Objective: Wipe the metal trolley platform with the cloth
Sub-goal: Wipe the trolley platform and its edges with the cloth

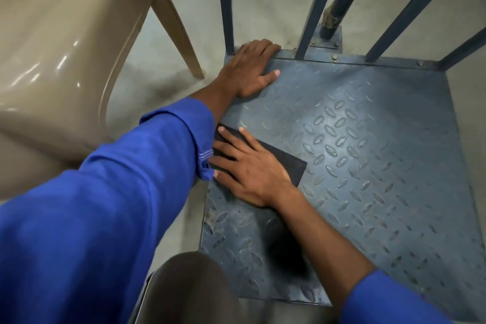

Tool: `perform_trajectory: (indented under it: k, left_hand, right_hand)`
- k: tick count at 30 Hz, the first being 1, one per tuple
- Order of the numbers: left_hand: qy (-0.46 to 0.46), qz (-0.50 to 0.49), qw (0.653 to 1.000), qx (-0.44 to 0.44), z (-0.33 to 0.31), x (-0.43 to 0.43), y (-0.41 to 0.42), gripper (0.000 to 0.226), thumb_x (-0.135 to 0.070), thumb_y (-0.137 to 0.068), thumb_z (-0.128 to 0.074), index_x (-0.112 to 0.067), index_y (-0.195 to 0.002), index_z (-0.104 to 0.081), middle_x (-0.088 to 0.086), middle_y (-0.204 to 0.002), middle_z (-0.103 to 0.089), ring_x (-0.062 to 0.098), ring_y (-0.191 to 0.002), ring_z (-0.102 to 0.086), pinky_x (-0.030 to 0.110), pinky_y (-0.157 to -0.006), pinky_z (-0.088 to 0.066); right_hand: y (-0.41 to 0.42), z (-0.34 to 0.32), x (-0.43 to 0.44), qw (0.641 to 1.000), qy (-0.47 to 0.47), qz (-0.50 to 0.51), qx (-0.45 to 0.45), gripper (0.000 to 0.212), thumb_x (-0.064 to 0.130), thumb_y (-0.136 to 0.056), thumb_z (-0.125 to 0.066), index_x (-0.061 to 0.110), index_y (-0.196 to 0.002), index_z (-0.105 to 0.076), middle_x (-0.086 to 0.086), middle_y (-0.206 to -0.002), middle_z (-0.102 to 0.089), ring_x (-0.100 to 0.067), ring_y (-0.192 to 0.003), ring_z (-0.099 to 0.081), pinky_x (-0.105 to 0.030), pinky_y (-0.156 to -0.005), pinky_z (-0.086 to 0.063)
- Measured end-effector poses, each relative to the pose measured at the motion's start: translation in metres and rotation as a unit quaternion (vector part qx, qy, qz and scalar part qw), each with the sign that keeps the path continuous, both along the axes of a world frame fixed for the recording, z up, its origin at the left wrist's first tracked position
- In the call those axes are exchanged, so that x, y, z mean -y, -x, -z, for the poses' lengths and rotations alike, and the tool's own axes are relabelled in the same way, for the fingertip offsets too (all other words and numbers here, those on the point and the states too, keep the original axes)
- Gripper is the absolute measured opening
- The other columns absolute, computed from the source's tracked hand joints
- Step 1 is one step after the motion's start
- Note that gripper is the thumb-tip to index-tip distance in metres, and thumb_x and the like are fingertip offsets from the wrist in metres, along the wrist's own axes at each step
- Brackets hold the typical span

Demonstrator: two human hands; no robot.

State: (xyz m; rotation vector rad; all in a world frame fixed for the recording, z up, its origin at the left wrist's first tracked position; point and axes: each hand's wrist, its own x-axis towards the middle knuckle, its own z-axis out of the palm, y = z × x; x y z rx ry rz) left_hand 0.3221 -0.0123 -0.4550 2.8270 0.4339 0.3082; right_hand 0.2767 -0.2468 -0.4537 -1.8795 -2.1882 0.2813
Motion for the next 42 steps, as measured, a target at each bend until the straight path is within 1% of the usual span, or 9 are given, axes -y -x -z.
perform_trajectory:
  k: [8,11,15,19,23,27,31,37,42]
  left_hand:
    - [0.01,-0.032,0.995,-0.089,-0.004,-0.012,-0.024,0.052,-0.046,-0.106,-0.04,-0.013,-0.145,-0.05,0.012,-0.136,-0.054,0.032,-0.126,-0.049,0.046,-0.108,-0.032]
    - [0.076,-0.072,0.981,-0.163,-0.017,-0.015,-0.036,0.048,-0.043,-0.109,-0.041,-0.013,-0.145,-0.049,0.012,-0.145,-0.048,0.031,-0.134,-0.042,0.044,-0.109,-0.028]
    - [0.167,-0.089,0.968,-0.164,-0.019,-0.025,-0.041,0.042,-0.042,-0.11,-0.035,-0.019,-0.135,-0.059,0.008,-0.139,-0.054,0.029,-0.127,-0.046,0.045,-0.108,-0.028]
    - [0.317,-0.115,0.931,-0.139,-0.005,-0.042,-0.04,0.063,-0.075,-0.085,-0.04,-0.028,-0.11,-0.074,0.008,-0.14,-0.064,0.033,-0.133,-0.054,0.054,-0.119,-0.033]
    - [0.394,-0.144,0.902,-0.105,0.021,-0.062,-0.048,0.075,-0.091,-0.077,-0.045,-0.03,-0.108,-0.077,0.007,-0.132,-0.07,0.03,-0.129,-0.06,0.053,-0.118,-0.036]
    - [0.305,-0.114,0.935,-0.138,-0.015,-0.031,-0.038,0.042,-0.043,-0.105,-0.031,-0.025,-0.115,-0.068,0.011,-0.141,-0.063,0.03,-0.136,-0.052,0.046,-0.123,-0.025]
    - [0.285,-0.087,0.943,-0.149,-0.02,-0.029,-0.034,0.048,-0.042,-0.096,-0.029,-0.02,-0.112,-0.068,0.01,-0.131,-0.067,0.033,-0.128,-0.056,0.051,-0.119,-0.029]
    - [0.091,-0.048,0.982,-0.159,-0.015,-0.021,-0.032,0.045,-0.036,-0.114,-0.025,-0.015,-0.144,-0.051,0.012,-0.143,-0.056,0.033,-0.132,-0.048,0.047,-0.112,-0.026]
    - [-0.027,-0.038,0.996,-0.07,0.006,-0.014,-0.021,0.045,-0.036,-0.111,-0.028,-0.013,-0.141,-0.053,0.014,-0.132,-0.061,0.035,-0.119,-0.056,0.048,-0.108,-0.036]
  right_hand:
    - [-0.034,0.002,-0.032,1.0,0.011,0.02,0.01,0.046,0.049,-0.109,-0.035,0.041,-0.154,-0.042,0.012,-0.166,-0.034,-0.016,-0.16,-0.012,-0.05,-0.13,-0.009]
    - [-0.036,-0.002,-0.028,0.987,0.009,0.16,0.0,0.05,0.05,-0.109,-0.031,0.041,-0.158,-0.036,0.012,-0.17,-0.025,-0.015,-0.161,-0.006,-0.05,-0.129,-0.006]
    - [-0.017,0.0,0.02,0.921,0.019,0.388,0.012,0.056,0.052,-0.11,-0.025,0.038,-0.164,-0.019,0.008,-0.174,-0.009,-0.017,-0.161,0.003,-0.054,-0.129,0.001]
    - [-0.046,-0.003,-0.011,0.861,0.037,0.506,-0.02,0.059,0.051,-0.109,-0.016,0.034,-0.166,-0.01,0.005,-0.175,-0.001,-0.021,-0.161,0.009,-0.059,-0.127,0.005]
    - [-0.068,0.0,-0.07,0.871,0.039,0.489,-0.006,0.06,0.046,-0.108,-0.012,0.03,-0.166,-0.01,0.0,-0.175,-0.002,-0.028,-0.161,0.007,-0.059,-0.127,0.005]
    - [-0.015,0.0,-0.087,0.929,0.013,0.37,0.001,0.059,0.043,-0.108,-0.019,0.028,-0.164,-0.025,-0.002,-0.174,-0.013,-0.029,-0.161,0.0,-0.055,-0.128,-0.004]
    - [0.03,-0.001,-0.038,0.964,0.021,0.264,-0.01,0.055,0.042,-0.109,-0.025,0.033,-0.163,-0.027,0.004,-0.174,-0.012,-0.023,-0.161,0.0,-0.051,-0.129,-0.007]
    - [-0.005,-0.002,0.028,0.931,0.028,0.363,0.003,0.054,0.045,-0.112,-0.027,0.04,-0.164,-0.018,0.009,-0.174,-0.009,-0.017,-0.161,0.003,-0.05,-0.129,-0.009]
    - [0.009,0.001,-0.01,0.943,0.032,0.33,0.008,0.056,0.047,-0.109,-0.024,0.04,-0.164,-0.019,0.006,-0.174,-0.008,-0.021,-0.161,0.004,-0.053,-0.129,-0.006]
